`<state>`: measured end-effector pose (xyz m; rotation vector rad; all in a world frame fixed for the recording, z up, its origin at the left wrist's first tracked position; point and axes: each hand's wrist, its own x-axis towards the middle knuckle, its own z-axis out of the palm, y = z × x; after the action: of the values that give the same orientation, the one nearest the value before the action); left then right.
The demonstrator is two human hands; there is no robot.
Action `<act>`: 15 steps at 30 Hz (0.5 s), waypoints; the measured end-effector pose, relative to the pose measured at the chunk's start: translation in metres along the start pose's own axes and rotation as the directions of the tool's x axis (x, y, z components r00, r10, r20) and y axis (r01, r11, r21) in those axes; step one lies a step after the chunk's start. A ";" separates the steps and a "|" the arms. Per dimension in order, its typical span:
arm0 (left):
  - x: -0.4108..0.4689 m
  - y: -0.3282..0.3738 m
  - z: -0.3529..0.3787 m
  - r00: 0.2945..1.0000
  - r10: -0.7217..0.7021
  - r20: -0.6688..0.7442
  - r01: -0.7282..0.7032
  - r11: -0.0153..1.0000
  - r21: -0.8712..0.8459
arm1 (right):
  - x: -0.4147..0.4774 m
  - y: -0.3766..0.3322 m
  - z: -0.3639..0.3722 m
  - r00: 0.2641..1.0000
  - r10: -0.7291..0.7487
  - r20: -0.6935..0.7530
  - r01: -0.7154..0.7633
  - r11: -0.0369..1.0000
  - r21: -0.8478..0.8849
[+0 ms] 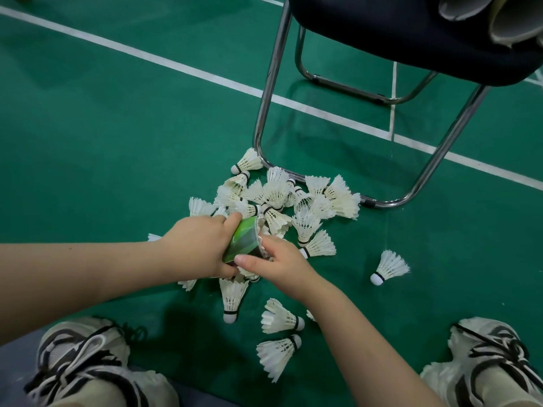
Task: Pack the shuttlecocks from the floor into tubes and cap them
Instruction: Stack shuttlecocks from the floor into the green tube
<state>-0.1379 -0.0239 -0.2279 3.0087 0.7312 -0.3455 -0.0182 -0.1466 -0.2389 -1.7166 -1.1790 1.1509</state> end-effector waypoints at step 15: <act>-0.005 -0.007 0.008 0.988 0.144 0.057 -0.150 0.983 0.108 | 0.022 0.009 0.026 0.992 0.067 0.110 -0.081 0.987 0.136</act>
<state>-0.1472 -0.0201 -0.2341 3.1220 0.4983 -0.4673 -0.0365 -0.1259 -0.2608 -1.6215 -1.0762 1.3511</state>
